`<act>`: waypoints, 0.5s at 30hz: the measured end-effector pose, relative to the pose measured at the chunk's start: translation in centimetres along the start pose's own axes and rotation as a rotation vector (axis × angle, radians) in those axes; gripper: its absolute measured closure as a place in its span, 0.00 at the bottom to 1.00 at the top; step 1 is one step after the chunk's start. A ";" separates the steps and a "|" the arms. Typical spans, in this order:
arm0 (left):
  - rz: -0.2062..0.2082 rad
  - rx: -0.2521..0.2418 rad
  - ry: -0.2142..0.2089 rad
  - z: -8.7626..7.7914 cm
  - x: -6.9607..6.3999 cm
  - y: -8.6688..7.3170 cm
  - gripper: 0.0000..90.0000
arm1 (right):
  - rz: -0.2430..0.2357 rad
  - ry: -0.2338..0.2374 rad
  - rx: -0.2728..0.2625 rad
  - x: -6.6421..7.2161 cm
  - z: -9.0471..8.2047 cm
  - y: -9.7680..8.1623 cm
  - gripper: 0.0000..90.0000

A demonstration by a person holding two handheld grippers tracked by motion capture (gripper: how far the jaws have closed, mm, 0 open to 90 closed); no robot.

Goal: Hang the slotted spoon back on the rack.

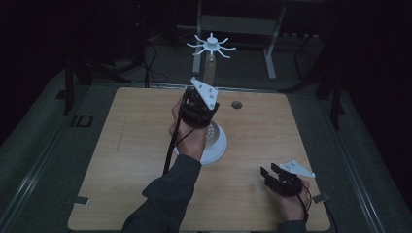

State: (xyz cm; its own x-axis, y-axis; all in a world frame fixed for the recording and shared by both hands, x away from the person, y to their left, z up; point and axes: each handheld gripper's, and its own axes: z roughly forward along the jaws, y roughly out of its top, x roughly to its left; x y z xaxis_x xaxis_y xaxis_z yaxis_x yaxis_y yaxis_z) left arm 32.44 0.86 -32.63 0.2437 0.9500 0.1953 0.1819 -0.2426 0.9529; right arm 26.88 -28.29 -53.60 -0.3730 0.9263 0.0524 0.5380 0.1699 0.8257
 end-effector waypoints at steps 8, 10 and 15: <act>0.004 -0.005 -0.060 -0.8 -0.2 0.1 0.62 | -0.001 0.000 0.001 0.0 0.0 0.0 0.57; 0.006 -0.005 -0.067 -0.9 -0.1 0.1 0.62 | -0.001 0.000 0.001 0.0 0.0 0.0 0.57; 0.001 0.000 -0.104 -0.9 0.1 0.1 0.61 | -0.001 0.000 0.004 -0.1 0.1 -0.1 0.56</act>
State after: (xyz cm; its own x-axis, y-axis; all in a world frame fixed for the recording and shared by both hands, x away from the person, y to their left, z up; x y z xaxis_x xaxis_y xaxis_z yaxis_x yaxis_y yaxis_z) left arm 31.61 1.16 -32.29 0.3416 0.9242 0.1710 0.1817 -0.2435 0.9527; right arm 26.89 -28.34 -53.70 -0.3731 0.9263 0.0515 0.5406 0.1720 0.8235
